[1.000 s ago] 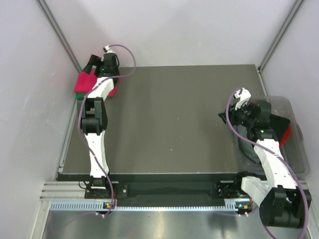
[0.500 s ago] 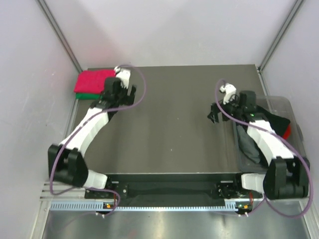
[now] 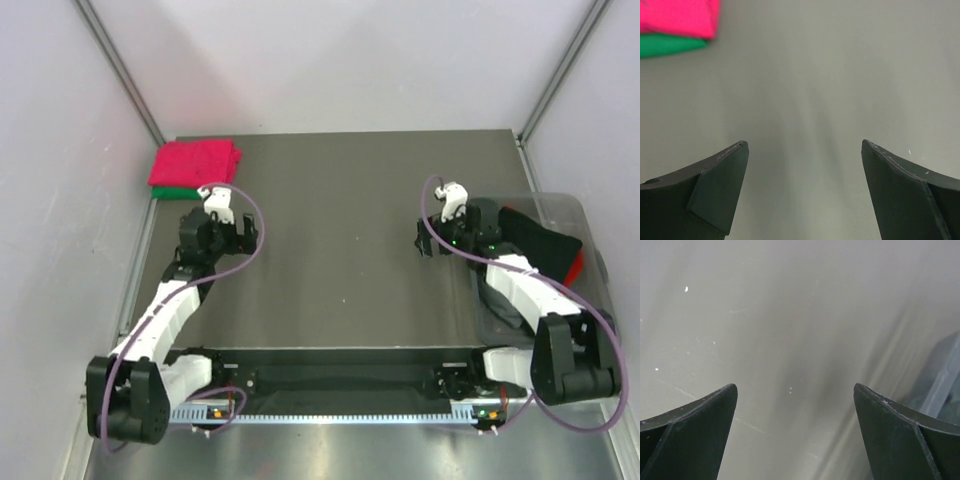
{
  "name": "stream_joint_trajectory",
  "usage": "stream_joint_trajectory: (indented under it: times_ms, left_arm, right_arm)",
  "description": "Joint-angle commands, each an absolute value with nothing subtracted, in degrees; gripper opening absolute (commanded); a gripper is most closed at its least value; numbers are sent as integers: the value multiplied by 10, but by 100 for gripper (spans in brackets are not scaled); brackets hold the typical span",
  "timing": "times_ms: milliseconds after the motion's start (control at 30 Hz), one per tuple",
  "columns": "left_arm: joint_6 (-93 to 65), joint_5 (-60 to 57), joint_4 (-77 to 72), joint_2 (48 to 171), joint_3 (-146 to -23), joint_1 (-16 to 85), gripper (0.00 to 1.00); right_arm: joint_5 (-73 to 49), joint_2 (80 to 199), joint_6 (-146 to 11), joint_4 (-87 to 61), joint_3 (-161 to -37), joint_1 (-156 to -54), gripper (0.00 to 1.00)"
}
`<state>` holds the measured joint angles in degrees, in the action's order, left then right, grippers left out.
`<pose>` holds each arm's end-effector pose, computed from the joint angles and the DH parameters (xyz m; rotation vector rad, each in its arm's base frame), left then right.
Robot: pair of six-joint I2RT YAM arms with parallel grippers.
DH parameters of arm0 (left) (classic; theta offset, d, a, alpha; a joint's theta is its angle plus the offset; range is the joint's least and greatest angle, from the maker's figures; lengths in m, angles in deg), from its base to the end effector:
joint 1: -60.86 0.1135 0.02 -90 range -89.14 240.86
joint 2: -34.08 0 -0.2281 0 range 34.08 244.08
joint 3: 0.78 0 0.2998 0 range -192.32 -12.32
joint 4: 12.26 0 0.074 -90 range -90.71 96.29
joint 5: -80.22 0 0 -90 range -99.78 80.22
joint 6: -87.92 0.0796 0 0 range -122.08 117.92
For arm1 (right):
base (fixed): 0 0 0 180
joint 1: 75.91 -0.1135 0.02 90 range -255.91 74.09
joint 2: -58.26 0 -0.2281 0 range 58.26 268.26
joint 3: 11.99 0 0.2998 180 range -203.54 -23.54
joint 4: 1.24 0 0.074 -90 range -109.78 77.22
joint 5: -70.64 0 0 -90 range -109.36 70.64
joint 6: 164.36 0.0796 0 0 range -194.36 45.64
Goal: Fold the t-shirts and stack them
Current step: Reset both grippers
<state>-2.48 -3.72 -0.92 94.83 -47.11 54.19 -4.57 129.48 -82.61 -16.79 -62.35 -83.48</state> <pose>0.3336 -0.0475 0.1713 0.1776 2.0148 -0.1850 0.3425 0.0660 0.1331 -0.4438 2.1503 0.2778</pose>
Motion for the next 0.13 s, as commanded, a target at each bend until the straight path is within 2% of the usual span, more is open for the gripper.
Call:
stream_joint_trajectory:
  times_ms: [0, 100]
  left_arm:
    - [-38, 15, -108, 910, -428, 575, 99]
    - [-26, 33, -120, 889, -408, 584, 99]
  right_arm:
    - [-64, 1271, -826, -107, -617, -819, 100]
    - [-15, 1264, -803, -100, -612, -779, 100]
